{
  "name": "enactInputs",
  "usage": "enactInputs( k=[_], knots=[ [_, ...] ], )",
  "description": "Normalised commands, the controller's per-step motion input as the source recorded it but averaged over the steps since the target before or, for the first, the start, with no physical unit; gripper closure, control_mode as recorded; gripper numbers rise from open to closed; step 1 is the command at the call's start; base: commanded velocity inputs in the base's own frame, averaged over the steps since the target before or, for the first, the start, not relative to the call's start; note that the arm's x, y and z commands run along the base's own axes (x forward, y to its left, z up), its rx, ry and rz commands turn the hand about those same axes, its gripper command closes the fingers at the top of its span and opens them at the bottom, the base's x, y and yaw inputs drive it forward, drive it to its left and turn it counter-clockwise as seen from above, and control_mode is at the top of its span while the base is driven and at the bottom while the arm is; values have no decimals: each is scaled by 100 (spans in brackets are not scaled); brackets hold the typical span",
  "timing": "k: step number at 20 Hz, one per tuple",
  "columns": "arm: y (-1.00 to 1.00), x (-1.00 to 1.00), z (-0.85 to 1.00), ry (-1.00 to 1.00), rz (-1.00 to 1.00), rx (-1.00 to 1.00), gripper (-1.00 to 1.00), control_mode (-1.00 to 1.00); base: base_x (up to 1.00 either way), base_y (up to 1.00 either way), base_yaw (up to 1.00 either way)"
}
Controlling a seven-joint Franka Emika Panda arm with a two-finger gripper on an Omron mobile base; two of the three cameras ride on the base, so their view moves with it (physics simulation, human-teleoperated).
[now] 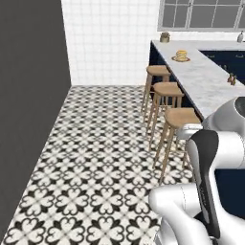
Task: Take the strawberry from the fridge and place it on top of the pancake, located on the dining counter.
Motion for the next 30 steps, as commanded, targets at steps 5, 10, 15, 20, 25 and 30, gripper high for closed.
enactInputs(
  k=[5,10,15,20,25,30],
  knots=[
    [0,0,0,0,0,0,100,100,100,100,-51],
    [0,0,0,0,0,0,100,100,100,100,-49],
    [0,0,0,0,0,0,100,100,100,100,-47],
    [0,0,0,0,0,0,100,100,100,100,-44],
    [0,0,0,0,0,0,100,100,100,100,-42],
    [0,0,0,0,0,0,100,100,100,100,-42]
  ],
)
